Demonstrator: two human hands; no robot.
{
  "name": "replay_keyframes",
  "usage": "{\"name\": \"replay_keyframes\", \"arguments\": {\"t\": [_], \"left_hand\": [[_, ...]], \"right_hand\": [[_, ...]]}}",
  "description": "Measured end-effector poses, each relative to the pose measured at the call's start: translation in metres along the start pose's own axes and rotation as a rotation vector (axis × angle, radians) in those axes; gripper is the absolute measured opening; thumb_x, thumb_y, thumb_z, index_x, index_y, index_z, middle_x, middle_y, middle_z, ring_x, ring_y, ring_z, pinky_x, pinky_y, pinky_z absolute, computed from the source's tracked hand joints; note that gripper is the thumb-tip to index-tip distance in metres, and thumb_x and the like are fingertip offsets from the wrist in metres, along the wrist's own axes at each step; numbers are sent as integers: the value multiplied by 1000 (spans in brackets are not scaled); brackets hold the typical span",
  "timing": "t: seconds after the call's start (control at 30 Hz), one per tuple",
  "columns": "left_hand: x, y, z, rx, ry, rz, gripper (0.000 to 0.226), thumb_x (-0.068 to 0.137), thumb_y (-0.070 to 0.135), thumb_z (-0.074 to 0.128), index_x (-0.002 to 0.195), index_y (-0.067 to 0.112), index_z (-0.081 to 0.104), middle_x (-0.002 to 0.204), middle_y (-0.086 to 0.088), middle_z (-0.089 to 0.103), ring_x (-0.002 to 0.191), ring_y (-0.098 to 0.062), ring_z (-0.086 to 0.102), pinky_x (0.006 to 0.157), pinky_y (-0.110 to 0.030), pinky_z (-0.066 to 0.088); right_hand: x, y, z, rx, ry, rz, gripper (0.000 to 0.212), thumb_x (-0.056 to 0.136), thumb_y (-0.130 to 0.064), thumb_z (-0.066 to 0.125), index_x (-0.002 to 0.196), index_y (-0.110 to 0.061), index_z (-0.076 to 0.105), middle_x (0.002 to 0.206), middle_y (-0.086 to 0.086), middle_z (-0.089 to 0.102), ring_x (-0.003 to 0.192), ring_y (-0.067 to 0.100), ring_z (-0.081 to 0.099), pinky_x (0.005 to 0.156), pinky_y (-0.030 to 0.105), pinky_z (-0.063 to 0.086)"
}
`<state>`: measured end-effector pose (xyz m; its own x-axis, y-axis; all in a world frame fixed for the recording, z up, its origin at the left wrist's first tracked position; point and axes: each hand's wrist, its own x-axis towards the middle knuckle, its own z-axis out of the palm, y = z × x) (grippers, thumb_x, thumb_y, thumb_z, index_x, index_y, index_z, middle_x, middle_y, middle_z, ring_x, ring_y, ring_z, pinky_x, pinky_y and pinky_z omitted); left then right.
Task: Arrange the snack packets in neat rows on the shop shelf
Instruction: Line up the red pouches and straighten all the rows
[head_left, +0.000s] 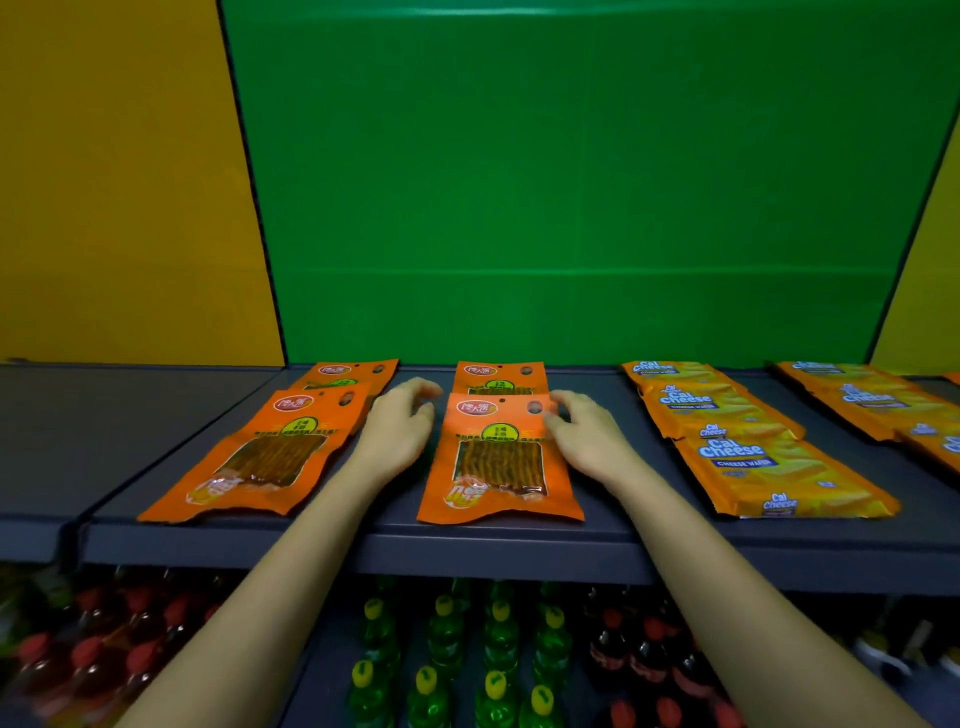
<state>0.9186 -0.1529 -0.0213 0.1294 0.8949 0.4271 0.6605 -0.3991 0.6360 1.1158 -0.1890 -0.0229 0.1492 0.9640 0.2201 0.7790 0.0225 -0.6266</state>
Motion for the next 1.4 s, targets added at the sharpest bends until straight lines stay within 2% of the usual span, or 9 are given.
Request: {"name": "replay_keyframes", "arguments": {"t": [0.13, 0.2, 0.3, 0.47, 0.6, 0.7, 0.87, 1.03, 1.4], "left_hand": [[3, -10, -42, -14, 106, 56, 32, 88, -6, 38, 103, 7, 64, 107, -8, 64, 95, -19, 58, 89, -27, 43], [3, -23, -67, -5, 156, 43, 32, 87, -4, 38, 97, 11, 64, 101, -6, 65, 89, -20, 60, 85, -31, 48], [7, -51, -102, 15, 167, -28, 30, 89, 0, 38, 99, 9, 64, 106, -9, 67, 96, -26, 61, 89, -41, 50], [8, -108, -135, 22, 70, -175, 29, 93, 12, 43, 118, 8, 56, 120, -13, 59, 95, -28, 58, 88, -40, 49], [14, -144, -138, 42, -102, -263, 43, 95, 22, 44, 136, 8, 40, 138, -16, 47, 122, -31, 48, 100, -37, 39], [17, -159, -135, 22, -182, -250, 46, 96, 23, 43, 139, 7, 35, 143, -14, 43, 127, -30, 43, 104, -38, 35], [18, -166, -130, 28, -208, -171, 42, 96, 22, 44, 137, 13, 39, 139, -10, 48, 122, -27, 49, 94, -33, 39], [19, -169, -127, 169, -221, -115, 44, 96, 25, 43, 138, 12, 39, 141, -11, 47, 125, -29, 46, 101, -37, 37], [20, -170, -124, 272, -229, -31, 40, 96, 30, 42, 130, 9, 46, 136, -11, 51, 122, -29, 48, 97, -37, 39]], "right_hand": [[-2, -39, -4, -21, 27, -101, 42, 96, -22, 42, 136, -12, 43, 144, 8, 42, 132, 25, 38, 106, 30, 29], [-1, -65, 1, -3, 19, -132, 40, 96, -22, 42, 135, -12, 45, 141, 8, 45, 130, 24, 41, 107, 31, 32], [1, -104, 19, 45, -40, -138, 40, 95, -19, 44, 133, -6, 47, 140, 12, 47, 129, 26, 43, 108, 34, 33], [2, -153, 70, -24, -178, -68, 40, 96, -19, 41, 129, 1, 48, 139, 18, 47, 128, 31, 43, 104, 34, 35], [4, -170, 107, -5, -195, 12, 36, 96, -16, 40, 123, 4, 51, 132, 18, 53, 121, 33, 48, 94, 33, 39], [5, -171, 131, 5, -164, 37, 33, 96, -20, 40, 119, -3, 55, 122, 16, 61, 111, 33, 55, 90, 37, 44], [12, -162, 155, -57, -48, 31, 35, 96, -23, 35, 128, -15, 47, 127, 10, 58, 117, 30, 51, 99, 46, 41], [17, -160, 159, -204, -67, 71, 53, 98, -28, 32, 147, -14, 20, 148, 7, 37, 136, 29, 31, 108, 42, 29], [26, -155, 159, -293, -74, 74, 52, 98, -29, 31, 147, -15, 22, 151, 7, 33, 136, 29, 29, 109, 45, 26]]}}
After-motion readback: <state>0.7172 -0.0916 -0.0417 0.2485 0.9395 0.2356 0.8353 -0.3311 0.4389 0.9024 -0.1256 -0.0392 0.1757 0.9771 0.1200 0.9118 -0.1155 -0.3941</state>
